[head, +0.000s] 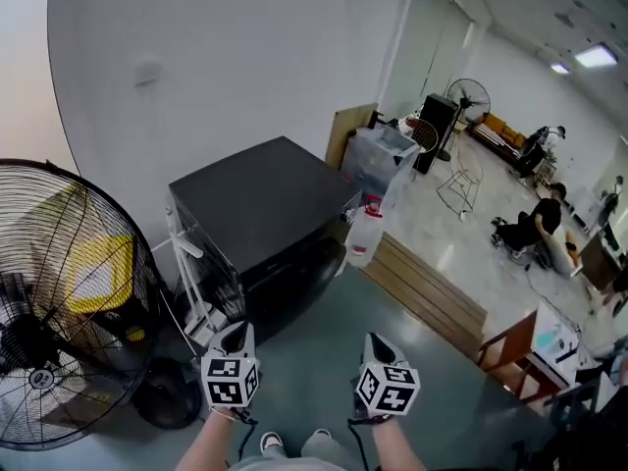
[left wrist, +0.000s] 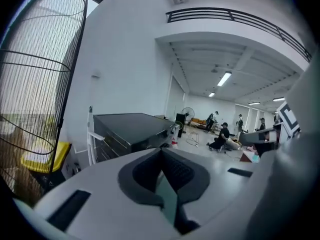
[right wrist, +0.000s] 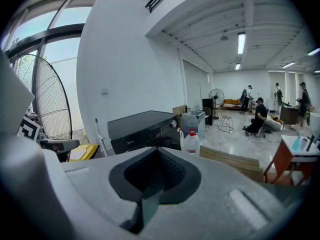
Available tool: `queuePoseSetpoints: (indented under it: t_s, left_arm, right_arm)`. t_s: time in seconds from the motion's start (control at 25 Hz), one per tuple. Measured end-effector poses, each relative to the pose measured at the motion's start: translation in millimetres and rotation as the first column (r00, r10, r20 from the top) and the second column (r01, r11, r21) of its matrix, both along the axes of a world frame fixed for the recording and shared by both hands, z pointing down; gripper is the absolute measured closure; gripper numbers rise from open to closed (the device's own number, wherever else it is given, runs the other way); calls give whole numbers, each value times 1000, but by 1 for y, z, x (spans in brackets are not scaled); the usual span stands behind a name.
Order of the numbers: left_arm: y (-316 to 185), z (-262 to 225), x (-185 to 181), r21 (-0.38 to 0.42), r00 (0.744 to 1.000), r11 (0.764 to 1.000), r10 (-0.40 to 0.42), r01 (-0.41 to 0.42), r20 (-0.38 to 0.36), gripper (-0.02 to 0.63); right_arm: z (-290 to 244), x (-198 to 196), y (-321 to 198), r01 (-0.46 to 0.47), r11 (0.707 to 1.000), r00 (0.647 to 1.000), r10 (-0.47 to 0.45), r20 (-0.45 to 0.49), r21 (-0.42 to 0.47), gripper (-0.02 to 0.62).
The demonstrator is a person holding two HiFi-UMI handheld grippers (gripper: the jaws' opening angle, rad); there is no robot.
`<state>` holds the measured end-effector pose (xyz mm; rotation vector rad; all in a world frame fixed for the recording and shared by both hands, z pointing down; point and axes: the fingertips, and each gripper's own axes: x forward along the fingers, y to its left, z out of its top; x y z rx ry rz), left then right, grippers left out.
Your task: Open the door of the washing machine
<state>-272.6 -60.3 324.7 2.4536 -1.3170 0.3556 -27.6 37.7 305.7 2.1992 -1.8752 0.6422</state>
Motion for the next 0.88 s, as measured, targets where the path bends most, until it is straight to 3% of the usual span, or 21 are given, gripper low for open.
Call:
queuePoseSetpoints:
  t_s: [0.28, 0.88]
  left_arm:
    - [-24, 11, 16, -14, 999, 999, -34, 34, 34, 603]
    - [-87, -5, 88, 32, 970, 970, -241, 240, 24, 603]
  right_arm:
    - [20, 29, -32, 13, 999, 1000, -13, 20, -29, 591]
    - [15, 123, -141, 198, 980, 980, -198, 32, 4, 591]
